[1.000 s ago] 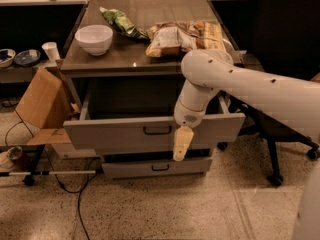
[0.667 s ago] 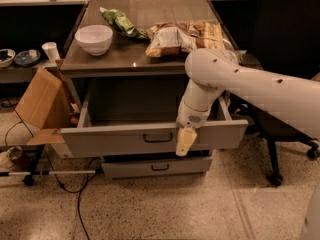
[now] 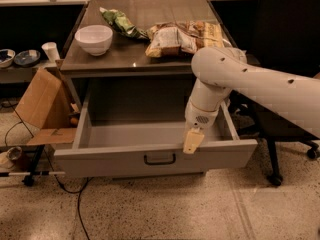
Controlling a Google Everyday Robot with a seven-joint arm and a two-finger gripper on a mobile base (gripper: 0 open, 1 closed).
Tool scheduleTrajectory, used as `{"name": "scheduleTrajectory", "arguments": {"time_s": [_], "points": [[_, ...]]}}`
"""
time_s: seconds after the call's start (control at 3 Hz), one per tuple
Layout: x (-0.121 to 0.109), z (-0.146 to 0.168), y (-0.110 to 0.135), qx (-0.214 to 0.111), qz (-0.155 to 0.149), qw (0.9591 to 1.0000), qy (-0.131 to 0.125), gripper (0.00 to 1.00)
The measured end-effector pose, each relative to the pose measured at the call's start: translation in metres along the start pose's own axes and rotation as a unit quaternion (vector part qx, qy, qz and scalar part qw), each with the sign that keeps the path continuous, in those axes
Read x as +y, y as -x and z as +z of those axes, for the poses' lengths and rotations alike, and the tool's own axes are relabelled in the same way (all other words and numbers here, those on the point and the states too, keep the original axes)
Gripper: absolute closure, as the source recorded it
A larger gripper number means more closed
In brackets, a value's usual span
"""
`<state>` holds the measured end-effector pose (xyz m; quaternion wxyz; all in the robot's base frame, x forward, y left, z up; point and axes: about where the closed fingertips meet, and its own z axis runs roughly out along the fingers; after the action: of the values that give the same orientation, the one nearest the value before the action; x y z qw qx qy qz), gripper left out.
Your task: Open top drawer
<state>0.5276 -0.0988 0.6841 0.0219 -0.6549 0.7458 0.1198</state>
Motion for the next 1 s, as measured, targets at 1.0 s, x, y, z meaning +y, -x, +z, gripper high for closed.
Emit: {"name": "scheduleTrajectory", "arguments": {"time_s": [1.0], "points": [[0.033,0.003,-0.048,0.017,0.022,0.9993,0.024,0.00]]}}
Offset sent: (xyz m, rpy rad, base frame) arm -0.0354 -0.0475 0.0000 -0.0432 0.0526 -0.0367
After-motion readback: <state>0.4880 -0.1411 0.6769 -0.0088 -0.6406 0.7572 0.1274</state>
